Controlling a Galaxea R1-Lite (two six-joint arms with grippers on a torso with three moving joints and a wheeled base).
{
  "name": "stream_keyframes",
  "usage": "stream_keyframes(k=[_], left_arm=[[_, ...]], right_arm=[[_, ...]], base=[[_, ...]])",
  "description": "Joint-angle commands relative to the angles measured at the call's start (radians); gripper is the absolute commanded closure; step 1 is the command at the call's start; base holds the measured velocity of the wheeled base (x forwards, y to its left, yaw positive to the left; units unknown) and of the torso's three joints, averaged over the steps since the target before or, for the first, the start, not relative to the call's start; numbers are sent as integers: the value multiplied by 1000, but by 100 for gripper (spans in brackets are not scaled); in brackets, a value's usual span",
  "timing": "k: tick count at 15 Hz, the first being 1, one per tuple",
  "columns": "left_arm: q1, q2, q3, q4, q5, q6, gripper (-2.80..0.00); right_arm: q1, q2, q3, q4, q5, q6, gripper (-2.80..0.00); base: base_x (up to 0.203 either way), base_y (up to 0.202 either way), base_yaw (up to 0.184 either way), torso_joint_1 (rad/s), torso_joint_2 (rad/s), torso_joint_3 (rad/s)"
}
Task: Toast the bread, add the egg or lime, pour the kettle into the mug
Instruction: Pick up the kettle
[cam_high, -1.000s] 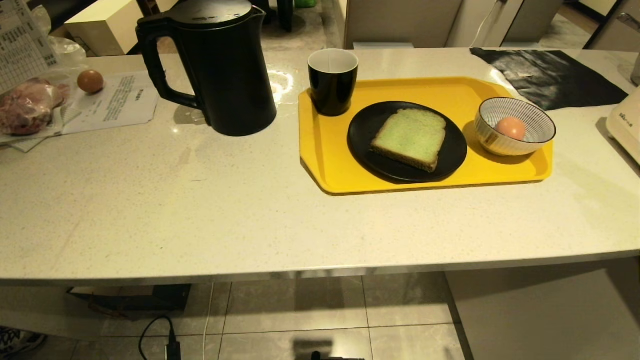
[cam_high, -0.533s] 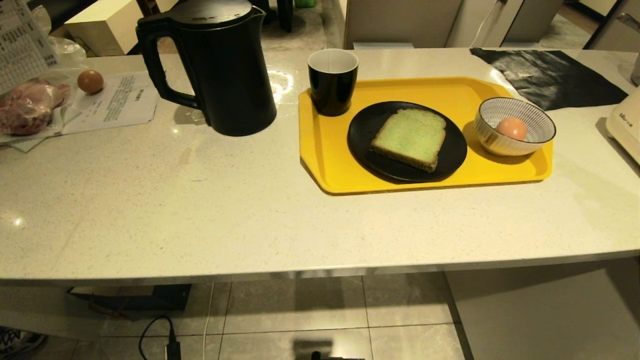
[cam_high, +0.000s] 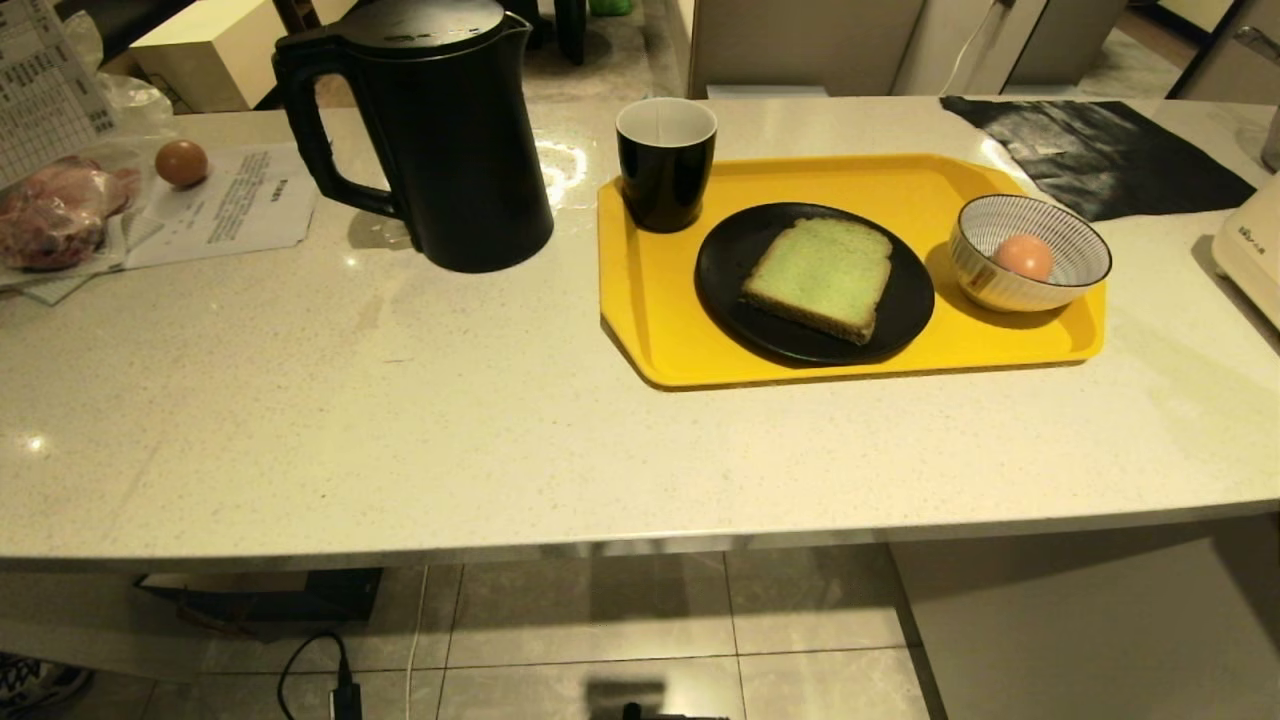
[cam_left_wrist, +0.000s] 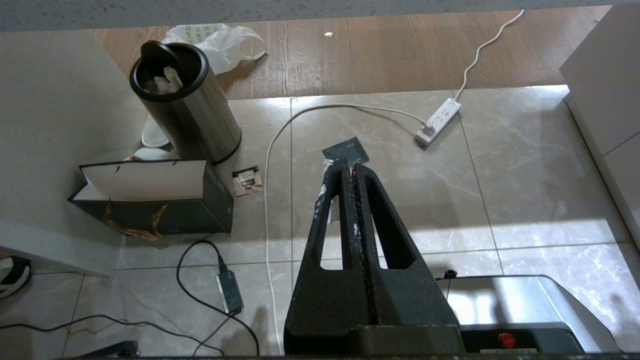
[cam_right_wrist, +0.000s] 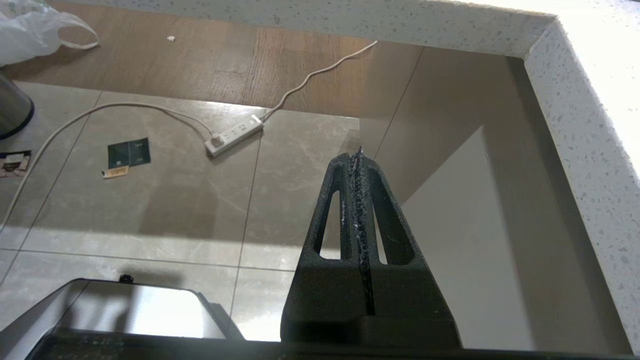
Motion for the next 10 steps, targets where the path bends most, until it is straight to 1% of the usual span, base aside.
stream_keyframes(k=[1, 10], left_arm=[[0, 1, 0, 0, 1, -1, 0], [0, 1, 0, 8, 0, 16, 0]], right_arm=[[0, 2, 28, -1, -1, 2, 0], [0, 2, 28, -1, 5, -6, 0]], base=[[0, 0, 0, 0, 0, 0], [0, 0, 0, 0, 0, 0]])
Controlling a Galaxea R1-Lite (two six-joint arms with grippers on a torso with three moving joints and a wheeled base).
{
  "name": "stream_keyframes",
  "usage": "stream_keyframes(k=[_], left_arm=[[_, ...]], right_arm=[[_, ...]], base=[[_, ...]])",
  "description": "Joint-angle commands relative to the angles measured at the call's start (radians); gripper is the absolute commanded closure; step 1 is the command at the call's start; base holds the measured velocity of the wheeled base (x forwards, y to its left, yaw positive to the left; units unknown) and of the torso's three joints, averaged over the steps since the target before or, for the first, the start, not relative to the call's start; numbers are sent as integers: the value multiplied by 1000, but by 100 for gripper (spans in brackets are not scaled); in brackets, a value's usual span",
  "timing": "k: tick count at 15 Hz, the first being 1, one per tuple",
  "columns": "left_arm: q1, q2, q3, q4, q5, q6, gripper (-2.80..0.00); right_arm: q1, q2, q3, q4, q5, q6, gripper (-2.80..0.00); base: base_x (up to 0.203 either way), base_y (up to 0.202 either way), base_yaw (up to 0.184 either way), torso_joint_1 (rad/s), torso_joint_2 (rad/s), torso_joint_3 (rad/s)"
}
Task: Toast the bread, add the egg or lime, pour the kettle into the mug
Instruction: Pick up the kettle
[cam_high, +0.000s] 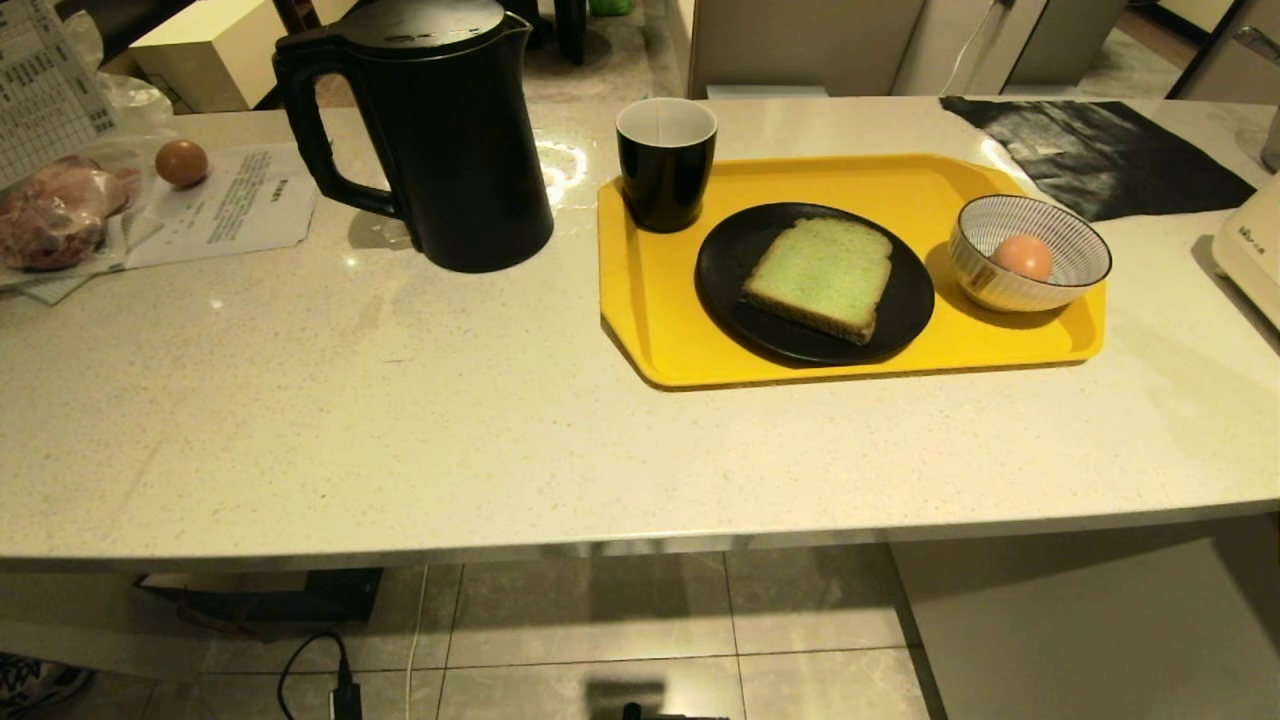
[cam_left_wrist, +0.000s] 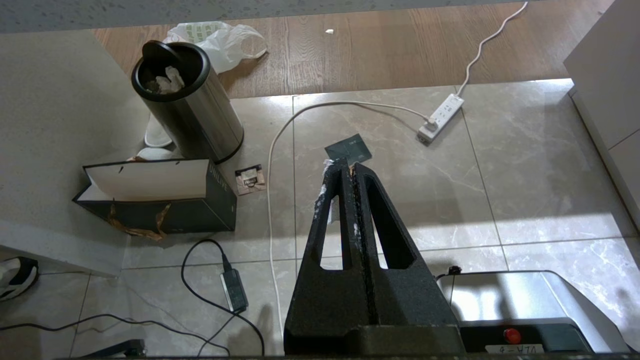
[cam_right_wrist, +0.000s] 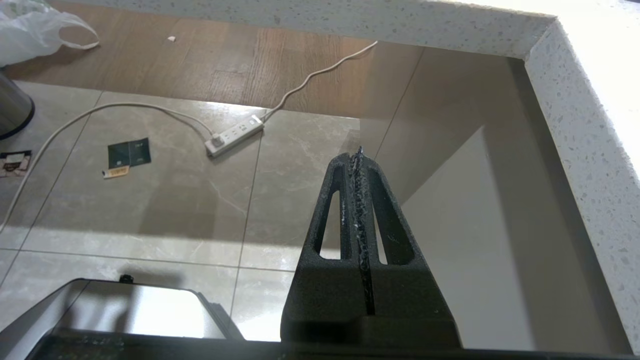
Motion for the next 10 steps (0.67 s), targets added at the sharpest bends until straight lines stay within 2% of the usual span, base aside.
stream_keyframes(k=[1, 7, 10], left_arm=[[0, -1, 0, 0, 0, -2, 0], [1, 1, 0, 0, -3, 6, 0], [0, 1, 0, 0, -2, 6, 0]], right_arm=[[0, 2, 28, -1, 1, -1, 0], [0, 2, 28, -1, 1, -1, 0], [0, 2, 28, -1, 1, 1, 0]], base=[[0, 0, 0, 0, 0, 0], [0, 0, 0, 0, 0, 0], [0, 0, 0, 169, -261, -108]])
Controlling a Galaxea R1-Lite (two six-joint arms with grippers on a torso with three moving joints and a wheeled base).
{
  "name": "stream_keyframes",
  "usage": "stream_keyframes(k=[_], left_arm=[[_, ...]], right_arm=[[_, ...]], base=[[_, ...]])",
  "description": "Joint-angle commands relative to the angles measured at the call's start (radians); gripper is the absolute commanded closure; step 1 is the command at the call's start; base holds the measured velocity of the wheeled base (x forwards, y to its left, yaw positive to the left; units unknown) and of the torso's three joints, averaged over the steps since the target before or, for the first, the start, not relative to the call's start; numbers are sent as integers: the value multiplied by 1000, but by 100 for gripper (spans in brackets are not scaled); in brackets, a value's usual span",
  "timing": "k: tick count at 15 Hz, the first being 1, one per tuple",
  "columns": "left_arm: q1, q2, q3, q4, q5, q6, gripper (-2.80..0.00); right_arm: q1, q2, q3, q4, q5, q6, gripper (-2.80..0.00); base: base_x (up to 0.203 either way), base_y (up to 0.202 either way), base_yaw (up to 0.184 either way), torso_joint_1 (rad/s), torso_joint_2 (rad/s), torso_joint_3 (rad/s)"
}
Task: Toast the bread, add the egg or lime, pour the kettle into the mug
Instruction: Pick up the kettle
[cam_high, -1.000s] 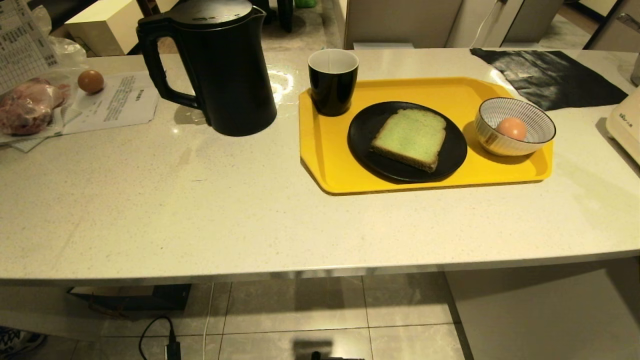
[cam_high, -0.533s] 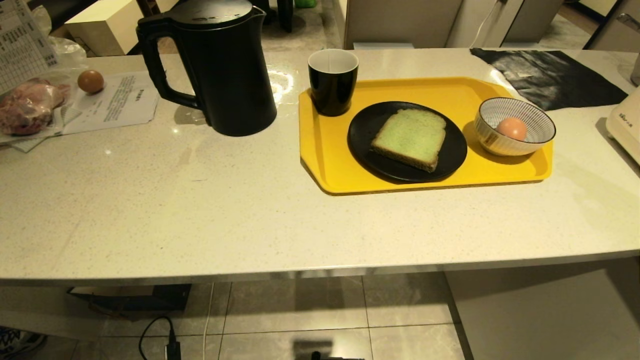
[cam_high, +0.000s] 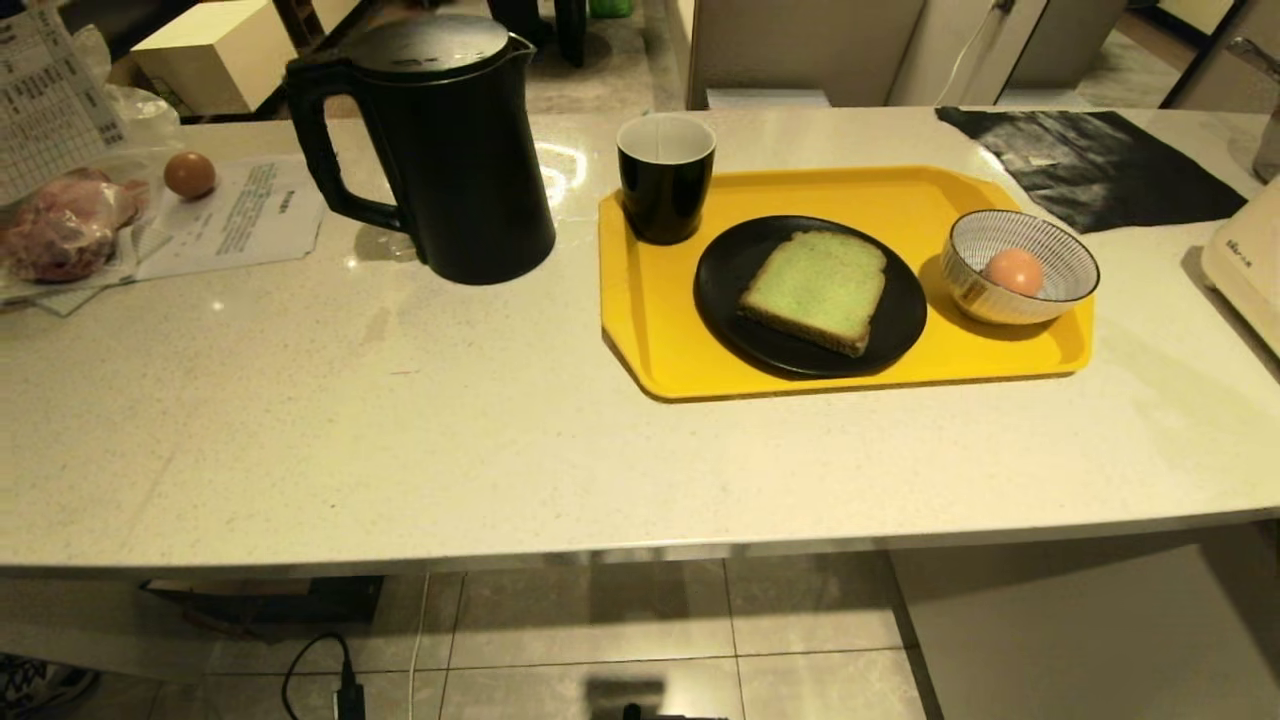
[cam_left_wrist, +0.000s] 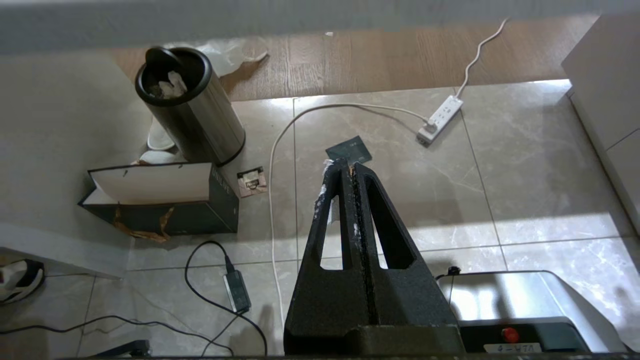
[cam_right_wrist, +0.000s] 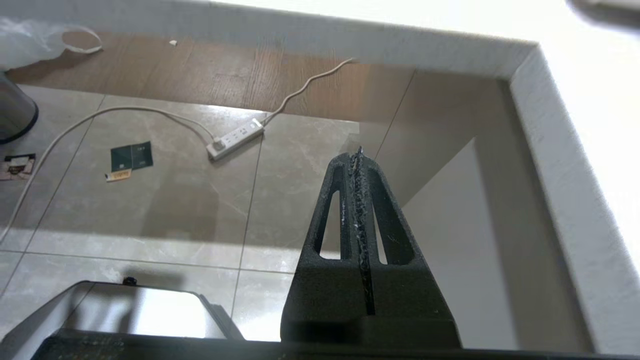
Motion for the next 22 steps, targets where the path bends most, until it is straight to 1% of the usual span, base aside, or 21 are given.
stream_keyframes(k=[1, 7, 11, 18, 22], left_arm=[[0, 1, 0, 0, 0, 0, 0], [1, 1, 0, 0, 2, -8, 0], [0, 1, 0, 0, 2, -9, 0], [0, 1, 0, 0, 3, -9, 0], [0, 1, 0, 0, 2, -9, 0]], right_arm=[[0, 2, 28, -1, -1, 1, 0], [0, 2, 28, -1, -2, 3, 0], [0, 2, 28, -1, -2, 4, 0], [0, 2, 28, -1, -2, 4, 0], [0, 2, 28, -1, -4, 5, 0]], base=[[0, 0, 0, 284, -483, -198], [0, 0, 0, 321, -567, -241], [0, 0, 0, 226, -398, -173], [0, 0, 0, 193, -337, -150], [0, 0, 0, 27, -55, -18]])
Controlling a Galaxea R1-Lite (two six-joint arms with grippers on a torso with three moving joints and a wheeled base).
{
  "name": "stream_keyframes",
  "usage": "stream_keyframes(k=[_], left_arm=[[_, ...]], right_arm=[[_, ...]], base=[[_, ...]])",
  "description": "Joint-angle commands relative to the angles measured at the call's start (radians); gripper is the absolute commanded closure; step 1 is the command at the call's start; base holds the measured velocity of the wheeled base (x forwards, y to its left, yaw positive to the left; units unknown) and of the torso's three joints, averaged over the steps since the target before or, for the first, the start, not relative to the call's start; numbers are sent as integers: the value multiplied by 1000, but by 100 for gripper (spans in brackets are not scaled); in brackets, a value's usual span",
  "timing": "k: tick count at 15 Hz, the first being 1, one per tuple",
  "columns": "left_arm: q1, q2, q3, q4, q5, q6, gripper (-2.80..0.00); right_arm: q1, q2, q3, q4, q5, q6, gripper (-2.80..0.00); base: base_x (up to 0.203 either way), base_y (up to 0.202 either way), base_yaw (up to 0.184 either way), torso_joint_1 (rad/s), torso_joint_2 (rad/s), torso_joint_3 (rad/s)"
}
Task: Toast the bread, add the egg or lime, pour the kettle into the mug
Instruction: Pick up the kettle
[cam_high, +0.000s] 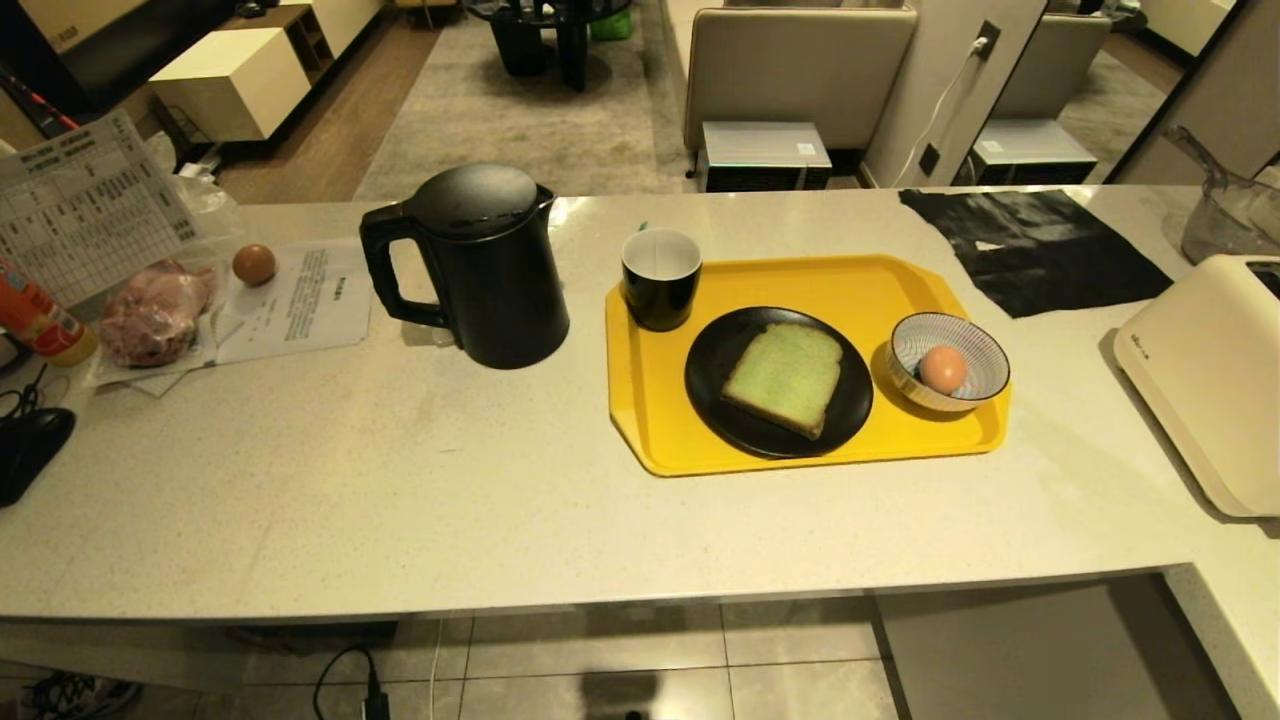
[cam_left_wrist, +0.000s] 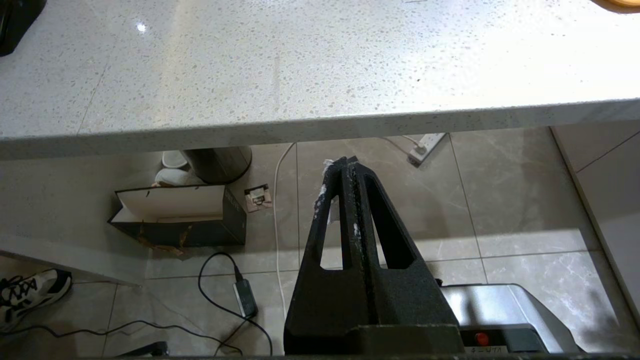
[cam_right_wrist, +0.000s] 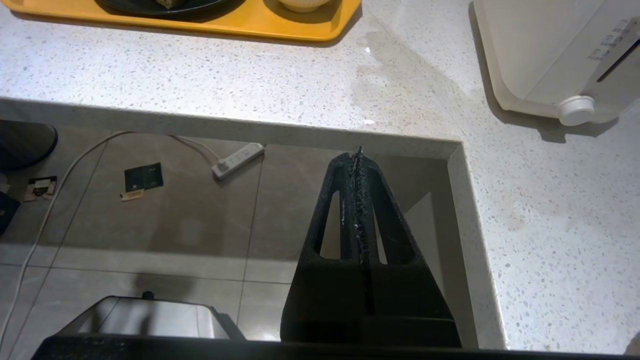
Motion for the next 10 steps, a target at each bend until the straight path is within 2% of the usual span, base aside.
stream_keyframes(k=[1, 9, 10], left_arm=[[0, 1, 0, 0, 0, 2, 0], [0, 1, 0, -2, 0, -1, 0], [0, 1, 0, -2, 0, 0, 0]], right_arm=[[0, 2, 28, -1, 0, 0, 0], [0, 2, 28, -1, 0, 0, 0], [0, 2, 28, -1, 0, 0, 0]], base=[[0, 0, 0, 0, 0, 0], [0, 0, 0, 0, 0, 0], [139, 0, -2, -12, -8, 2]])
